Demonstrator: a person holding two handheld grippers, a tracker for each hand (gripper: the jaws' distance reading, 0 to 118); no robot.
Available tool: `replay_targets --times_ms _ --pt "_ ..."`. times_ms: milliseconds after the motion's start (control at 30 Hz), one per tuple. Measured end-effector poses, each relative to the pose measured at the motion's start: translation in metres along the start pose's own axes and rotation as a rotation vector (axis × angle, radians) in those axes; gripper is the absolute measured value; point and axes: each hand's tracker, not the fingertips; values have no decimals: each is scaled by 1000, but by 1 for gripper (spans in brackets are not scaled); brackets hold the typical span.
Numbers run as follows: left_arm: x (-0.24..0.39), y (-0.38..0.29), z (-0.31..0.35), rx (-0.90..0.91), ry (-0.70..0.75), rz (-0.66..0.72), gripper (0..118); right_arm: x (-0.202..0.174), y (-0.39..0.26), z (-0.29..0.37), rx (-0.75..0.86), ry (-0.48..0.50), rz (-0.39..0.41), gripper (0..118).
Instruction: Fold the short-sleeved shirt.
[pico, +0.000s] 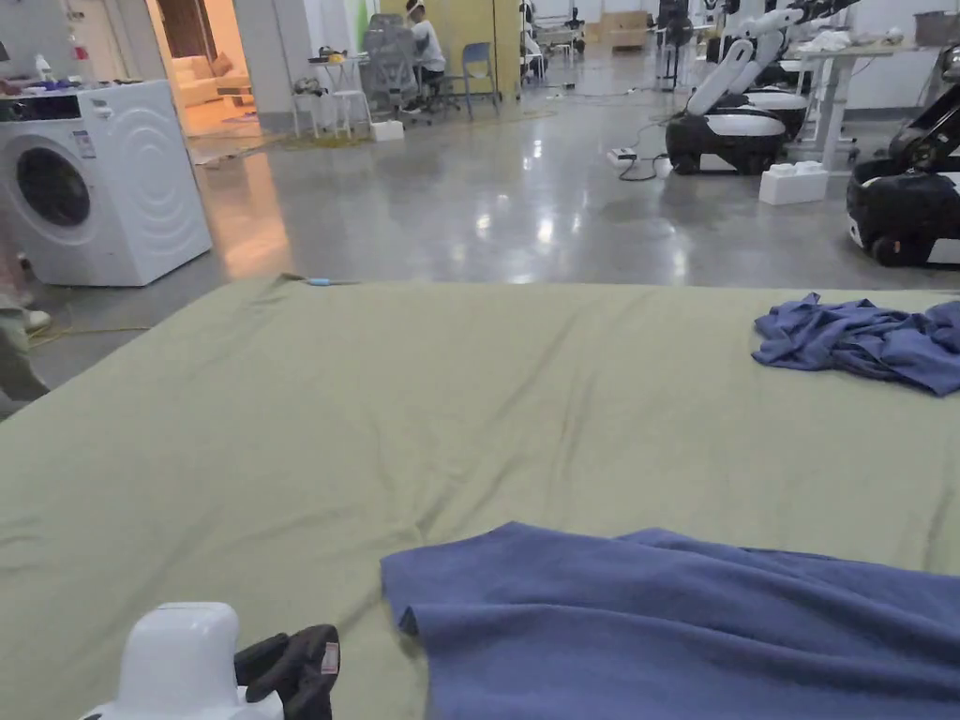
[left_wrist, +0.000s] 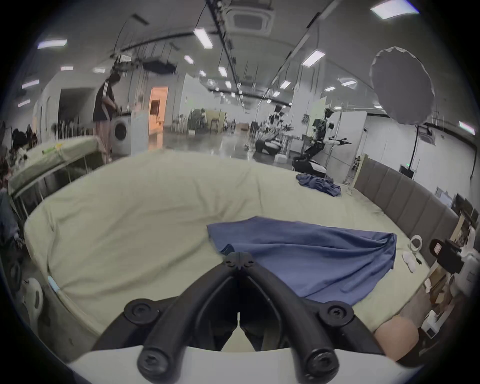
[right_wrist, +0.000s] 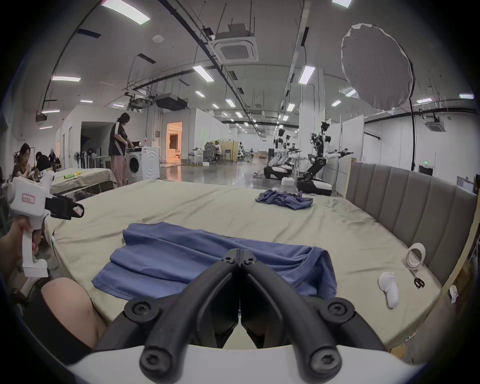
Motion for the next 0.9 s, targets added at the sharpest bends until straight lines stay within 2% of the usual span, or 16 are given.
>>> replay_targets --times_ms 133,233,267,300,333,367,433,467,500,533,600,633,700,800,833,900 --pt "-12 25 -65 -7 -49 26 0 -4 -4 -17 -48 -12 25 3" --pt "-20 51 -143 -76 -53 -32 0 -6 -8 -28 -76 -19 41 3" --pt "-24 55 -170 -66 -31 -42 5 -6 -9 -31 -84 -21 44 3" --pt "-26 61 -196 -128 63 -56 37 -5 -11 -34 -91 -25 43 3" --pt "-32 62 -215 -195 73 -50 102 -4 -12 -36 -99 -28 39 3" --pt "-38 60 -235 -248 78 -36 118 -3 -13 -37 -109 -28 28 3" --pt "-40 48 -254 -352 84 6 118 0 -15 -39 -124 -29 12 3" --pt "-39 44 -255 -342 68 8 107 1 -16 -41 -126 -29 13 3" --pt "-33 39 -257 -359 61 -14 71 2 -17 -42 -131 -31 17 3" --pt "-27 34 -258 -359 60 -74 5 3 -19 -44 -136 -35 22 3" --pt "-9 20 -246 -262 150 -233 5 7 -21 -48 -145 -45 20 3" --pt "-5 21 -242 -255 138 -241 5 10 -22 -48 -151 -48 7 3" --pt "-5 26 -226 -171 129 -213 4 15 -25 -46 -152 -36 -20 3" --pt "-1 35 -192 -51 87 -176 3 26 -33 -47 -170 -50 -1 3" --pt "1 39 -182 -64 71 -157 3 33 -37 -50 -179 -57 -3 3" --pt "0 49 -163 -38 13 -87 3 54 -50 -57 -185 -120 23 4"
